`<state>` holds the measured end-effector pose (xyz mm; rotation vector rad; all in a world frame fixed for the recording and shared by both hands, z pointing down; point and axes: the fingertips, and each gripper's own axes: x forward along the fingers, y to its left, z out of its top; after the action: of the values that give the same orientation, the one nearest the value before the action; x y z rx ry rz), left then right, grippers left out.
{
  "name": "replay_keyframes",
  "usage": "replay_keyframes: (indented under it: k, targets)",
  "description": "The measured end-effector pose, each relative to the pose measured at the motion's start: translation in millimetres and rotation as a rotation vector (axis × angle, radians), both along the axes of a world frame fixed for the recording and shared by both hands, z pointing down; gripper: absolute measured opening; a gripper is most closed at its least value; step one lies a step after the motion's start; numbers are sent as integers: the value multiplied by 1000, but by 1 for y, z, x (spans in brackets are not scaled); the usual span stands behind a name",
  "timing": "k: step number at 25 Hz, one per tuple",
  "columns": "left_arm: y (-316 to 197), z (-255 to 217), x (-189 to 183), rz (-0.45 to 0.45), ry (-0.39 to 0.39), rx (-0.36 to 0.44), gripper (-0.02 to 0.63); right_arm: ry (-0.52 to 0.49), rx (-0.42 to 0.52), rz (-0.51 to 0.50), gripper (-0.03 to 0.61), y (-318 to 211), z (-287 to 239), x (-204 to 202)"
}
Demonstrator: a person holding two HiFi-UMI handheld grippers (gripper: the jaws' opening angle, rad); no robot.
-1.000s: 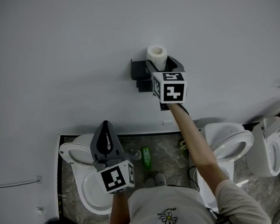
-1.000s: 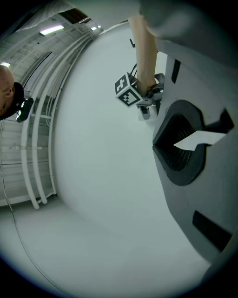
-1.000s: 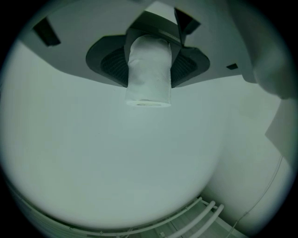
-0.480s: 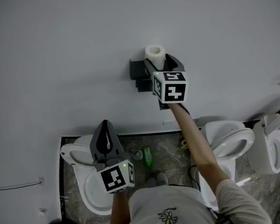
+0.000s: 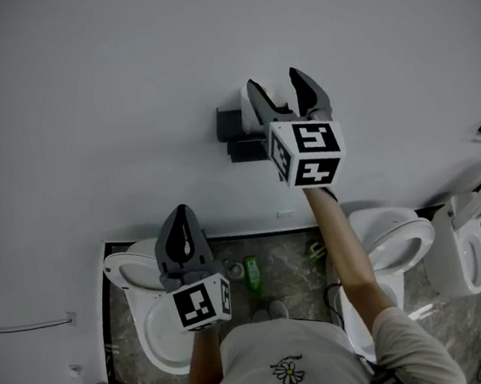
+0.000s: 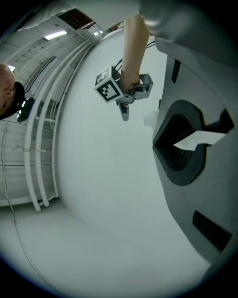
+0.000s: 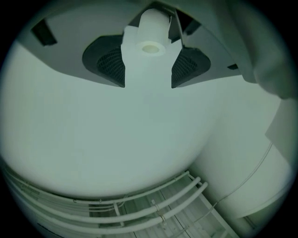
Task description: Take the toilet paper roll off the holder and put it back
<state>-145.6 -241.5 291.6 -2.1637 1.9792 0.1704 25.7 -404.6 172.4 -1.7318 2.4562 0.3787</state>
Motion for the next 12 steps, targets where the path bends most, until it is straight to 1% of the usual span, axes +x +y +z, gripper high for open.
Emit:
replay_keyframes:
  k: [2, 4, 6, 8, 10, 12]
  targets:
    - [-1, -2, 2, 10, 0, 6, 17, 11, 83, 2, 270, 23, -16, 7]
    - [-2, -4, 5, 20, -2, 13, 17, 9, 155, 14, 169, 48, -27, 17]
    - [-2, -6, 9, 31, -5, 19, 18, -3, 207, 21, 123, 71, -32, 26]
    - [-2, -8, 14, 44, -8, 24, 18, -11, 244, 29, 83, 91, -33, 33]
    - [-1, -11, 19, 57, -11, 31, 17, -10, 262, 51, 38, 107, -28, 42]
    - [-2, -13, 23, 69, -12, 37, 18, -6, 262, 79, 20, 118, -17, 49]
